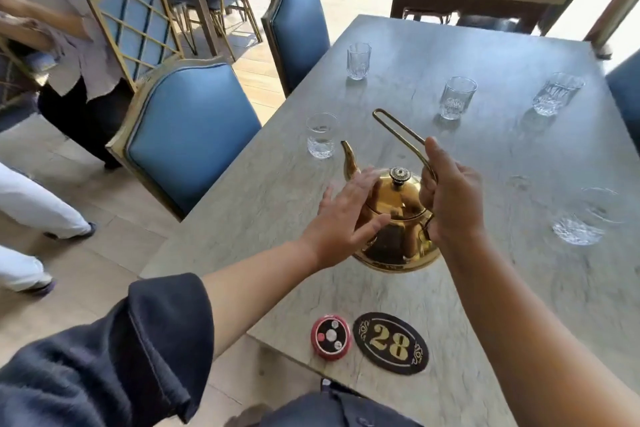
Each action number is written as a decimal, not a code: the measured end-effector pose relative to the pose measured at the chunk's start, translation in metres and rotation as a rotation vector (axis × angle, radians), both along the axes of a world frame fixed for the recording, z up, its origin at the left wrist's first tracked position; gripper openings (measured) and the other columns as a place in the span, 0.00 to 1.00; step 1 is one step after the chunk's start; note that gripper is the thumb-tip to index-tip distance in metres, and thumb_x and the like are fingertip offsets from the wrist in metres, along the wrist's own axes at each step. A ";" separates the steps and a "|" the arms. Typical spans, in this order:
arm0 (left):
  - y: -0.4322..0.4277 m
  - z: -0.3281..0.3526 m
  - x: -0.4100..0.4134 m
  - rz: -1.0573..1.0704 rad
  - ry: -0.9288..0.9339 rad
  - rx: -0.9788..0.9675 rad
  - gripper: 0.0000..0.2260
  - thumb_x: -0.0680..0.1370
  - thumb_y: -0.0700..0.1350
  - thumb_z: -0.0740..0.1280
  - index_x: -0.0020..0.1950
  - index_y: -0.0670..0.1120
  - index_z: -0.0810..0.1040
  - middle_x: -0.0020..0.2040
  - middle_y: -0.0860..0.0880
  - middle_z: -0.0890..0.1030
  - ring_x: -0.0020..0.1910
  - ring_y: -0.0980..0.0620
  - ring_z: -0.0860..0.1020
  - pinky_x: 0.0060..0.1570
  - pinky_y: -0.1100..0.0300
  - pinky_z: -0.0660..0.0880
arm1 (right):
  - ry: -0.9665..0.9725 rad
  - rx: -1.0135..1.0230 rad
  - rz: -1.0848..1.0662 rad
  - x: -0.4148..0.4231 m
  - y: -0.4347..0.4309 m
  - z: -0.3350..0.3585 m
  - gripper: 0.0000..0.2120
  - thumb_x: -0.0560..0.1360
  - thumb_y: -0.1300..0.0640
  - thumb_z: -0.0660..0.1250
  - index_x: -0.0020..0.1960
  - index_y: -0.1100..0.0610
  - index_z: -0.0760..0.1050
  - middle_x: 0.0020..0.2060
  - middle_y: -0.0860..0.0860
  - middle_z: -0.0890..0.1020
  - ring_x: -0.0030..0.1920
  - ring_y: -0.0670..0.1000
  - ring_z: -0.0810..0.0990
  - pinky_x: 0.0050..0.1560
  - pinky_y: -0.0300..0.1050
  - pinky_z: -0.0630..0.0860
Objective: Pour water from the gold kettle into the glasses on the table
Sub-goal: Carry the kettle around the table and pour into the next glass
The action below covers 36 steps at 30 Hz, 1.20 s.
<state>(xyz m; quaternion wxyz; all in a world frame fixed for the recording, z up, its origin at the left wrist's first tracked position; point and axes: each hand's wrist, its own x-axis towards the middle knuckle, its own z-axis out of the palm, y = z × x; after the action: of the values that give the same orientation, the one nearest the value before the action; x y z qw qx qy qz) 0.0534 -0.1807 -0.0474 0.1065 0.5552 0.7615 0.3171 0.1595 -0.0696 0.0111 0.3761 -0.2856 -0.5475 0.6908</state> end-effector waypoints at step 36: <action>-0.105 0.049 -0.336 -0.451 -0.020 -0.099 0.29 0.79 0.57 0.56 0.77 0.51 0.50 0.78 0.50 0.53 0.76 0.48 0.53 0.74 0.43 0.43 | -0.014 0.042 -0.551 -0.315 -0.168 0.046 0.25 0.77 0.52 0.65 0.23 0.54 0.62 0.16 0.45 0.61 0.18 0.45 0.56 0.21 0.37 0.54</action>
<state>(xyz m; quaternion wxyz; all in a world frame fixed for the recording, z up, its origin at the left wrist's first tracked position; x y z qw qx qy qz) -0.2823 -0.2861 0.0017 0.2093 0.7023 0.6316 0.2531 -0.1552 -0.2376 0.0572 0.5521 -0.4206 -0.4660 0.5488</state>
